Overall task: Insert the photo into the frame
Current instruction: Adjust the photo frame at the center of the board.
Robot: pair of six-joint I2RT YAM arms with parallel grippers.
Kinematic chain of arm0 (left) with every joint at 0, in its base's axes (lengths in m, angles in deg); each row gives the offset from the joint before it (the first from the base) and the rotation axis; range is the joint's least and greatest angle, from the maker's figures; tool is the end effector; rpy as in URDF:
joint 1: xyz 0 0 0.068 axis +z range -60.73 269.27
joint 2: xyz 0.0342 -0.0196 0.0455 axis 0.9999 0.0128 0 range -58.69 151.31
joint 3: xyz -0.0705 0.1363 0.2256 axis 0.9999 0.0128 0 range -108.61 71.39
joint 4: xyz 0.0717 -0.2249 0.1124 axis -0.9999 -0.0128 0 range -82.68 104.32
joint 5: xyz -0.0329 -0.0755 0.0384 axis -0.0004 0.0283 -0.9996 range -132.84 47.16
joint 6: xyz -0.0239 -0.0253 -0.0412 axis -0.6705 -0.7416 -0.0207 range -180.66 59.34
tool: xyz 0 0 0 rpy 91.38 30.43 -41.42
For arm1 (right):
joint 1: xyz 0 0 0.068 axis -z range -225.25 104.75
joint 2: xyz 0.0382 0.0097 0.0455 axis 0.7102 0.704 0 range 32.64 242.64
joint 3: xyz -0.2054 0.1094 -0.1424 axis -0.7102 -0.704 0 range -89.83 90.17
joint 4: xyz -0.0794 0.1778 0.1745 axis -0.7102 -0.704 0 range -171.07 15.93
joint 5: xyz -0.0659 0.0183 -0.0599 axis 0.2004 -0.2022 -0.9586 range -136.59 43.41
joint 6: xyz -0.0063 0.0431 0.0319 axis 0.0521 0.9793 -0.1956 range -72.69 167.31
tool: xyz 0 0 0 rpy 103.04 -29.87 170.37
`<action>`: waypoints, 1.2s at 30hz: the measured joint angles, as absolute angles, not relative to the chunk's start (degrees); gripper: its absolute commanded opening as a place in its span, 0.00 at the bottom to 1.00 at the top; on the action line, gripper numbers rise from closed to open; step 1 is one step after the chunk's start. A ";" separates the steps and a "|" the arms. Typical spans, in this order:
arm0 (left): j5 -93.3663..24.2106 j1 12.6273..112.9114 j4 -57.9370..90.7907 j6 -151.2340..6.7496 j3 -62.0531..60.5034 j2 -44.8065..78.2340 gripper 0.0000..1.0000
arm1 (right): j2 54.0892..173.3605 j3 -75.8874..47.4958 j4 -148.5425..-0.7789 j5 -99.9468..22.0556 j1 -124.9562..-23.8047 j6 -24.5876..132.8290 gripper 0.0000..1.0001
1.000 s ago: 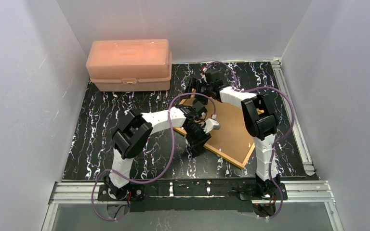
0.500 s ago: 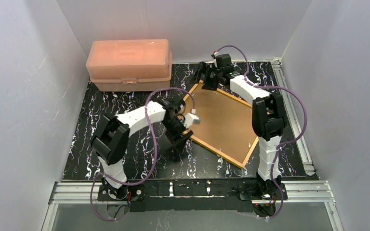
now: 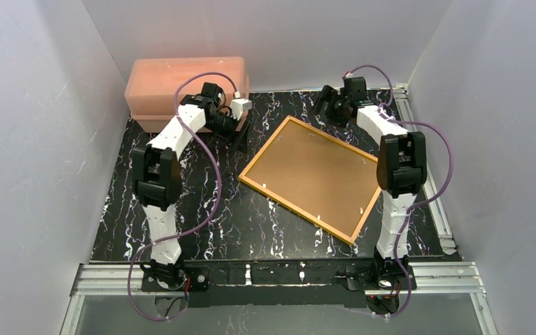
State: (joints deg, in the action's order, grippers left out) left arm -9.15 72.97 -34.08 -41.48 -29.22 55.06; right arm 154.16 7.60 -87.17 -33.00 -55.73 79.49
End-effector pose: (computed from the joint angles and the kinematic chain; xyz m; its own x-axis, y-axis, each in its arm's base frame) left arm 0.4053 -0.1389 0.2668 -0.6369 0.4711 -0.6103 0.7374 0.6031 -0.3040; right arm 0.4830 0.0978 0.2276 -0.6952 0.3980 -0.5986 0.0113 0.8387 0.5445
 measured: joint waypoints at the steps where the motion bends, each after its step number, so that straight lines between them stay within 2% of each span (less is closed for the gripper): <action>1: -9.15 74.07 -33.62 -41.85 -29.88 56.92 0.68 | 154.92 7.79 -87.06 -33.09 -55.71 79.38 0.99; 6: -9.30 74.94 -31.92 -44.22 -29.99 63.32 0.64 | 161.20 10.81 -87.15 -33.24 -55.78 78.99 0.99; 14: -7.62 74.70 -28.13 -48.00 -29.36 64.66 0.56 | 166.05 14.05 -84.68 -30.29 -56.35 80.36 0.99; 22: -6.55 74.64 -23.00 -49.46 -20.83 64.37 0.51 | 167.73 14.68 -79.67 -28.00 -62.58 81.26 0.99; 30: -4.38 76.80 -23.92 -48.83 -7.30 53.79 0.51 | 168.39 14.68 -78.10 -23.36 -69.35 82.27 0.99; 36: -3.81 79.05 -25.12 -47.19 -2.62 47.63 0.49 | 168.91 15.14 -78.38 -18.88 -72.56 82.38 0.99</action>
